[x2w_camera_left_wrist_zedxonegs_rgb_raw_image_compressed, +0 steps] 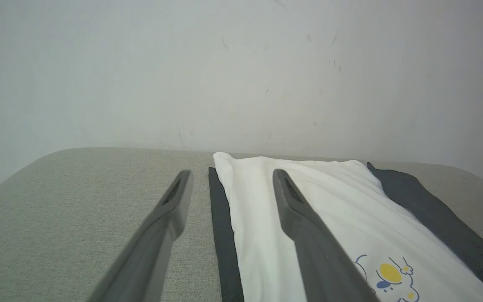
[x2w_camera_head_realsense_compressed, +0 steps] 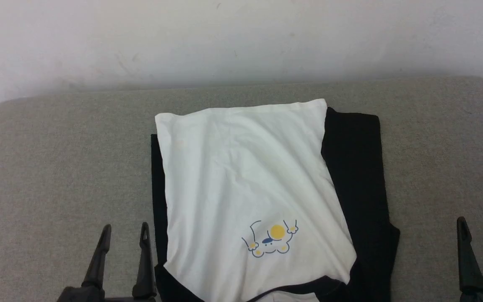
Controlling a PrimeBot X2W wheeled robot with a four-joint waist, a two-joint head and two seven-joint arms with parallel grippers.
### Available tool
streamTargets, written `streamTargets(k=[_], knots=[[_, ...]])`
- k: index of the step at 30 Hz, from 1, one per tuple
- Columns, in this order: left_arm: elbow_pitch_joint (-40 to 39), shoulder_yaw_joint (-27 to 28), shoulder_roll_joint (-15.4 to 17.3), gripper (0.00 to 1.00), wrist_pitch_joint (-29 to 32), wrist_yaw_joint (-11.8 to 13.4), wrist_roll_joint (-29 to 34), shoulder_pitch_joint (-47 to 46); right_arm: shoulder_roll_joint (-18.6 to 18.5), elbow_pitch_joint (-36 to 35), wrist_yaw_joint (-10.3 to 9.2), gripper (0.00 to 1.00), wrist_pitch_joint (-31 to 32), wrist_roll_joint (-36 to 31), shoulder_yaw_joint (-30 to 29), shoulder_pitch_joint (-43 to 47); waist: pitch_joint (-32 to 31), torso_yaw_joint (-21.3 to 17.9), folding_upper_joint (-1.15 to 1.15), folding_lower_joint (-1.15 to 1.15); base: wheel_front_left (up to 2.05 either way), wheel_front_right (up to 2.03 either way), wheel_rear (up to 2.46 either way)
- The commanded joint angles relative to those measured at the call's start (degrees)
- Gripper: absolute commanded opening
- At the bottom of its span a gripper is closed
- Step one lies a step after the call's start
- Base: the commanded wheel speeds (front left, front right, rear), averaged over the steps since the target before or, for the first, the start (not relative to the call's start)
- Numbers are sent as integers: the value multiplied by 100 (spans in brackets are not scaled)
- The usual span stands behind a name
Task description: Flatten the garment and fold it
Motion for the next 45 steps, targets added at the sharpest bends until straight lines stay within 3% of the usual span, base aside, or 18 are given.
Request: streamTargets(k=[1, 7, 13, 21, 25, 33, 45], knots=[[14, 112, -41, 100, -31, -121, 57, 52, 17, 37, -4, 100, -53, 21, 15, 12, 6, 16, 0, 0, 0, 0, 0], [37, 289, 103, 100, 27, -573, -102, -186, 18, -36, -4, 100, -22, -10, 46, -160, 150, 59, 0, 0, 0, 0, 0], [52, 368, 523, 100, 949, -945, -327, -1110, 18, -234, -4, 100, 17, -65, 121, -382, 512, 85, 0, 0, 0, 0, 0], [658, 396, 1266, 100, 3252, -1685, -1016, -3270, 18, -471, -4, 100, 98, -121, 269, -867, 1509, 64, 0, 0, 0, 0, 0], [1189, 362, 1520, 100, 4122, -1974, -1228, -4249, 18, -456, -4, 100, 91, -155, 360, -1085, 1895, -7, 0, 0, 0, 0, 0], [1980, 215, 1738, 100, 5265, -2319, -1599, -5215, 18, -411, -4, 100, 87, -201, 405, -1347, 2332, -219, 0, 0, 0, 0, 0], [2526, 140, 1677, 100, 5741, -2428, -1918, -5509, 18, -454, -4, 100, 160, -261, 354, -1436, 2595, -325, 0, 0, 0, 0, 0]])
